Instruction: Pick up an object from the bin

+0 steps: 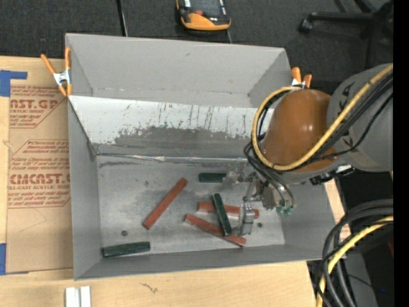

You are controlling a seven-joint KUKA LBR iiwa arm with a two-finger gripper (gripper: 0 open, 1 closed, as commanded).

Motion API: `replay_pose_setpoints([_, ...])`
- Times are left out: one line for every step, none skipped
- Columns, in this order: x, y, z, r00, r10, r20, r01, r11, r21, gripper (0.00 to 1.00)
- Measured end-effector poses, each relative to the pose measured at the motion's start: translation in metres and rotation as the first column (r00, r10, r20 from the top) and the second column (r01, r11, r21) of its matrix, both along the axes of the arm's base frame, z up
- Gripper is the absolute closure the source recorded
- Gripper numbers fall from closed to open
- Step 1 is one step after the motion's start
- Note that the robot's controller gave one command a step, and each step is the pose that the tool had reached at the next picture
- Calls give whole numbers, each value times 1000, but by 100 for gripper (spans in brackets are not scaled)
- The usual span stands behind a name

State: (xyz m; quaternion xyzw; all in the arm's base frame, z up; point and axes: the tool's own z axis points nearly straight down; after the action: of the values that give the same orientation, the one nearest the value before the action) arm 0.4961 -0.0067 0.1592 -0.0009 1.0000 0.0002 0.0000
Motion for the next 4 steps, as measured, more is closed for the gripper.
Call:
replay_pose_setpoints([6,-57,-83,996,88,4,-88,996,-1,0])
replay_pose_setpoints([-10,18,-43,1000,2,-2,-2,1000,1,0])
replay_pose_setpoints([1,-16,-65,998,60,2,-60,998,1,0])
replay_pose_setpoints([-5,-15,-80,992,-122,0,122,992,0,0])
